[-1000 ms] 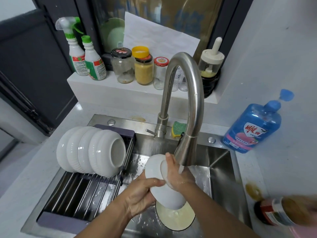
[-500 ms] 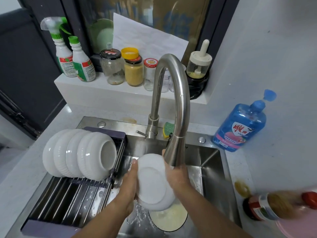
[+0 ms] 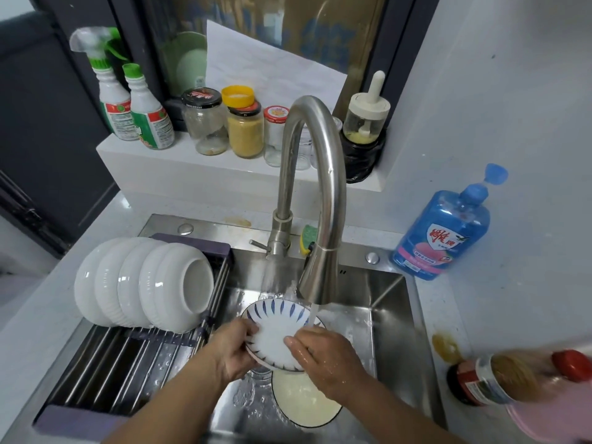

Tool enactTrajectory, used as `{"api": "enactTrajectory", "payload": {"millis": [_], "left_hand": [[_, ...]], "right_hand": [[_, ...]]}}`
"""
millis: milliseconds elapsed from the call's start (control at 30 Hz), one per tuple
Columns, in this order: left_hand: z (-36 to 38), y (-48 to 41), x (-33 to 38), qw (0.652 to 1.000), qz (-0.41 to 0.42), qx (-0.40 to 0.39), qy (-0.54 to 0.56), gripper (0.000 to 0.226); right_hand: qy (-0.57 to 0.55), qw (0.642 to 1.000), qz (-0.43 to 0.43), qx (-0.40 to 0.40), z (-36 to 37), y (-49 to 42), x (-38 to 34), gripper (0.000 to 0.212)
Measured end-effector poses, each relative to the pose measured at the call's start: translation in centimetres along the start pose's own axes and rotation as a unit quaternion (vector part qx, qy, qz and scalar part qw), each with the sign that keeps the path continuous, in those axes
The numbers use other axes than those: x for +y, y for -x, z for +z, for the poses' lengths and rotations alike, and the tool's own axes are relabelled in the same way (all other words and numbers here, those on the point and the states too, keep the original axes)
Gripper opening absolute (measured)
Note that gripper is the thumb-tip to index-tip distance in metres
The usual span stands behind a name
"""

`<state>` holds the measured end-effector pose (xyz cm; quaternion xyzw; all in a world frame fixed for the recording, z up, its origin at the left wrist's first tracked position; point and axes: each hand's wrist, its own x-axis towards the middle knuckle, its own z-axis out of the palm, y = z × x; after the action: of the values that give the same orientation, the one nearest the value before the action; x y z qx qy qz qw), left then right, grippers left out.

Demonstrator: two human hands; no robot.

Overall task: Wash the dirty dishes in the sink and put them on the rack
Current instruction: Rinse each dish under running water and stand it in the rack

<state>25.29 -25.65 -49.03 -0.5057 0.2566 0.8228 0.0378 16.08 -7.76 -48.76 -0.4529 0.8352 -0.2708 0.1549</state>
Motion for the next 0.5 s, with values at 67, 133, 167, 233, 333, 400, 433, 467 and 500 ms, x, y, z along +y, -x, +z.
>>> {"api": "enactTrajectory", "payload": {"millis": [67,133,167,233,333,400,433,467,500], "left_hand": [[-0.5,-0.7,-1.0,0.999,0.034,0.019,0.0,0.035],[-0.9,-1.0,-1.8,0.998,0.05,0.043,-0.003,0.028],[-1.0,-1.1,-2.2,0.997,0.06,0.052,-0.003,0.027],[-1.1,-1.1,-2.7,0.993,0.085,0.076,-0.005,0.027],[-0.8,-0.9,-3.1,0.987,0.12,0.106,0.002,0.03],[-0.5,-0.7,-3.0,0.984,0.136,0.118,0.012,0.031],[-0.3,-0.5,-3.0,0.982,0.147,0.119,0.017,0.03],[-0.1,-0.3,-3.0,0.98,0.155,0.12,0.025,0.028],[0.1,-0.3,-3.3,0.978,0.164,0.124,0.036,0.024]], "right_hand": [[-0.011,0.999,0.029,0.013,0.4,0.3,1.0,0.047],[-0.006,0.998,0.052,0.042,0.8,0.5,2.1,0.043],[0.007,0.996,0.063,0.057,1.0,0.3,2.6,0.037],[0.031,0.987,0.119,0.099,1.0,0.1,2.9,0.017],[-0.035,0.96,0.267,0.075,0.5,-0.3,2.1,0.017],[-0.126,0.936,0.327,0.022,0.4,-0.7,1.7,0.022],[-0.157,0.929,0.335,0.008,0.5,-0.8,1.5,0.027],[-0.175,0.925,0.339,0.008,0.6,-0.9,1.3,0.03],[-0.183,0.922,0.341,0.018,0.8,-0.8,0.9,0.031]]}}
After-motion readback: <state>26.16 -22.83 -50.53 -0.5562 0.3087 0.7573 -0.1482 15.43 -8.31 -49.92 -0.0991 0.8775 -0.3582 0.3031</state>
